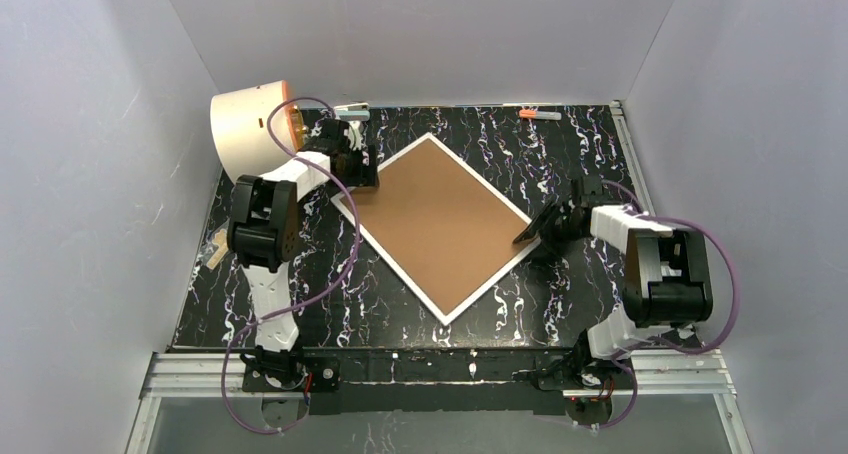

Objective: Put the photo into the frame

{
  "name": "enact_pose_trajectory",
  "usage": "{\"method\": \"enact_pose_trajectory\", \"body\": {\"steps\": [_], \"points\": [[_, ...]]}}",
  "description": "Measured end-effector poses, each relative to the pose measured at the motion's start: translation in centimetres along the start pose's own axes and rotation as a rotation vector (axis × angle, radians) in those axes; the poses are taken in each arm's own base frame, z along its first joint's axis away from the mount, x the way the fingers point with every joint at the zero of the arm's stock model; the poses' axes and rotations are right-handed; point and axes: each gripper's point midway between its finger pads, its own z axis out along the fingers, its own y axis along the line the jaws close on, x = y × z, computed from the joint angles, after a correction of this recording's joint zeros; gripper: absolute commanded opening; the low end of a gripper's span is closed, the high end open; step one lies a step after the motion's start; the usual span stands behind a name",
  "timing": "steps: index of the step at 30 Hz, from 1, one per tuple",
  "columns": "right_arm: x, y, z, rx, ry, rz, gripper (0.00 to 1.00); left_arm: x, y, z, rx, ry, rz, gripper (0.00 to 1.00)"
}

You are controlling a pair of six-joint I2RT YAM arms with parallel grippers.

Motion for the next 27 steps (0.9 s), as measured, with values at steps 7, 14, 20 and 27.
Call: {"method": "enact_pose_trajectory", "body": {"steps": [7,14,20,27], "points": [[-7.6,2.3,0.4,-0.024,-0.188,-0.111,0.78,7.2,0.6,-5.0,-0.07,0.107,-0.092,0.82],[-8.1,2.7,-0.6,-0.015,-0.241,-0.129,0.81,11.4,-0.7,-9.3,-0.084,0.176,-0.099,0.9],[-5.6,1.9,-2.9,-0.012,-0.259,-0.138,0.64,11.3,-1.0,-9.6,-0.063,0.186,-0.097,0.9],[0.7,-1.5,-2.4,-0.023,-0.114,-0.103,0.47,8.2,-1.9,-10.1,-0.034,0.127,-0.088,0.89]]}}
